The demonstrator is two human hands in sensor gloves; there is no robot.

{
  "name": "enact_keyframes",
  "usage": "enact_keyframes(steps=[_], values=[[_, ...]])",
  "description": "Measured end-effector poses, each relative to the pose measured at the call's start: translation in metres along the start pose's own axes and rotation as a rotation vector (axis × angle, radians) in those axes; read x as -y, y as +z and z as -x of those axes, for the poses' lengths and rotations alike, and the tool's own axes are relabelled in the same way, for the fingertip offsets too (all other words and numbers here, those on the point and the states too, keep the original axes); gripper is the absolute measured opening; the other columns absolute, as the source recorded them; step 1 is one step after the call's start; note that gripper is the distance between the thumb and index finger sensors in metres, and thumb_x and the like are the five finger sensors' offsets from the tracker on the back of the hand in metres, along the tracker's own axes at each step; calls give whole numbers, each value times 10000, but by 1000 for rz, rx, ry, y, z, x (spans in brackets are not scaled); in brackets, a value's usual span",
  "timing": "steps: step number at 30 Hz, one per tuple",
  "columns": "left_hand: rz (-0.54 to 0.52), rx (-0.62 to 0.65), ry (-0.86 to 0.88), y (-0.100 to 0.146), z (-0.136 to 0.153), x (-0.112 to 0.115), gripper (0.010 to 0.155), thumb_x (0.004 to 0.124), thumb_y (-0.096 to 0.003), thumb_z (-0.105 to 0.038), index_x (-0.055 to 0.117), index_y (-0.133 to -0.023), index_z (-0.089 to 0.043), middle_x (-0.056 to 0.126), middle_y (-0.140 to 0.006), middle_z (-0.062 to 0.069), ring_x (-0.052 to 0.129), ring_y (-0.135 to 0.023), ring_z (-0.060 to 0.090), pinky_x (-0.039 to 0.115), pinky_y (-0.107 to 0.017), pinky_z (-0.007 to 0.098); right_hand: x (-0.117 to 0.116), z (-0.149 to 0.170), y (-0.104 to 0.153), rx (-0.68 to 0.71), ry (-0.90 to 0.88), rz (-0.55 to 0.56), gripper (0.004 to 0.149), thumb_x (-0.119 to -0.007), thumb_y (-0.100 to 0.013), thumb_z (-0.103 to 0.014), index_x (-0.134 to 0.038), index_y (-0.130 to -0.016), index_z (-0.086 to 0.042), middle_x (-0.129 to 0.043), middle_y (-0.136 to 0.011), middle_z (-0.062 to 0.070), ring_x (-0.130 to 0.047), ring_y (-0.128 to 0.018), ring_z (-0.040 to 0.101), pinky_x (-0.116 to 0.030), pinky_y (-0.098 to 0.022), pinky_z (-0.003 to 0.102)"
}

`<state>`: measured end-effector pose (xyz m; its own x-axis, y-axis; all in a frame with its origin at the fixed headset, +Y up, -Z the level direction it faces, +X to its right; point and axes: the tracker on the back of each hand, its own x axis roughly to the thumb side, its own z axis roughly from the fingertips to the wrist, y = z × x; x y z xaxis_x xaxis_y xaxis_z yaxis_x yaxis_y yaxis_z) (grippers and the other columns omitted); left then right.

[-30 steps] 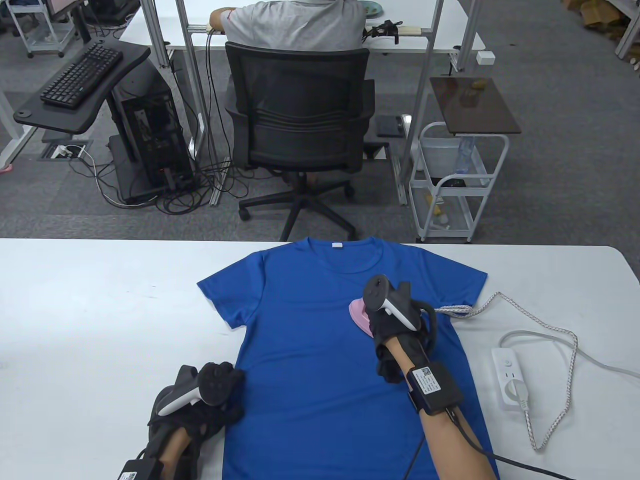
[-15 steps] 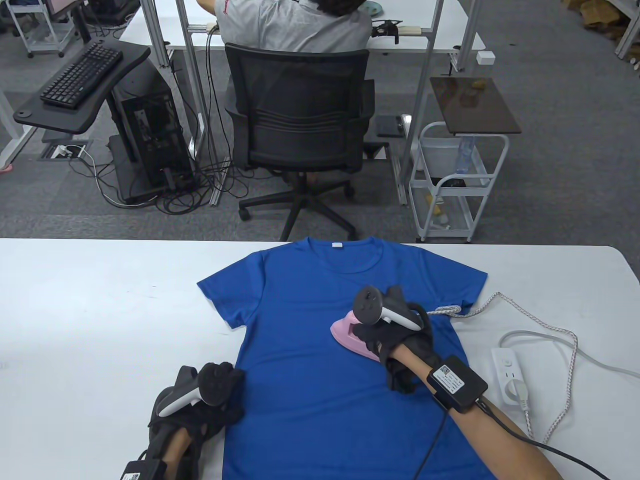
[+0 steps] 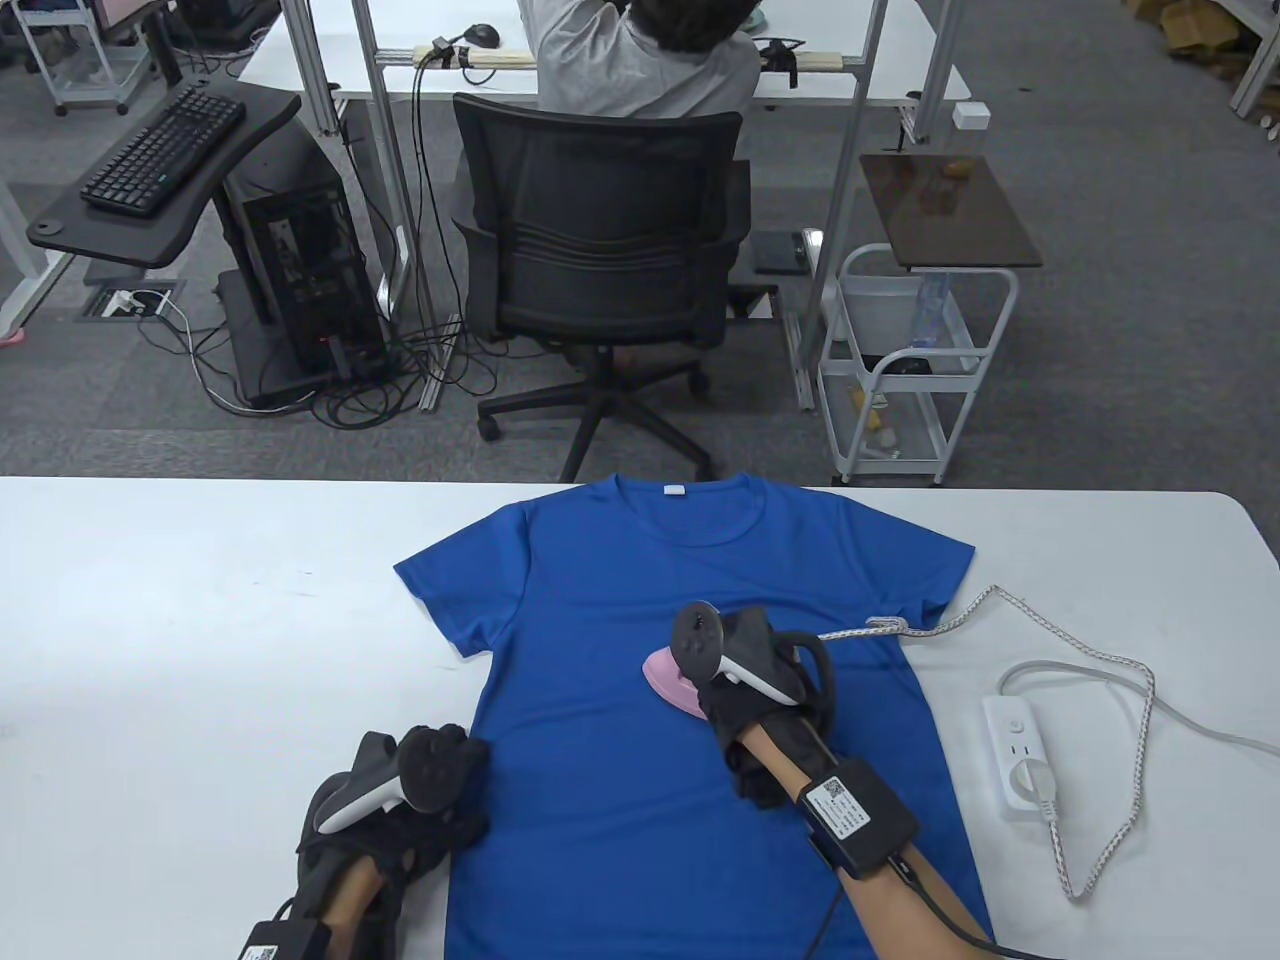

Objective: Iron t-shirt with electric iron on table

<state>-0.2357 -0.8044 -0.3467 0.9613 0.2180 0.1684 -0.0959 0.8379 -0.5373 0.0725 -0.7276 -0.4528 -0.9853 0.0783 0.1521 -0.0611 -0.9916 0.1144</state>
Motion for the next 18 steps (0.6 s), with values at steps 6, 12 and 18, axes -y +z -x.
enact_keyframes(steps=[6, 12, 18], values=[[2, 9, 0, 0, 0, 0, 772, 631, -484, -506, 225, -1109, -305, 137, -1166, 4, 125, -1079, 364, 228, -748, 588, 0, -6, -30, -132, -28, 6, 672, -662, -442, -327, -596, -1052, -53, -703, -939, 267, -786, -785, 477, -668, -611, 629], [1, 19, 14, 0, 2, 0, 774, 644, -482, -513, 236, -1108, -310, 140, -1168, -1, 121, -1080, 356, 223, -749, 582, 1, -11, -55, -216, -53, 5, 673, -652, -450, -332, -576, -1062, -64, -695, -940, 258, -779, -784, 467, -659, -614, 622], [4, 15, 17, 0, 3, 0, 779, 648, -478, -519, 233, -1107, -317, 137, -1168, -8, 117, -1081, 347, 219, -752, 574, 0, -16, -60, -247, -24, 16, 674, -635, -457, -340, -556, -1067, -63, -690, -940, 252, -778, -783, 461, -659, -616, 617]])
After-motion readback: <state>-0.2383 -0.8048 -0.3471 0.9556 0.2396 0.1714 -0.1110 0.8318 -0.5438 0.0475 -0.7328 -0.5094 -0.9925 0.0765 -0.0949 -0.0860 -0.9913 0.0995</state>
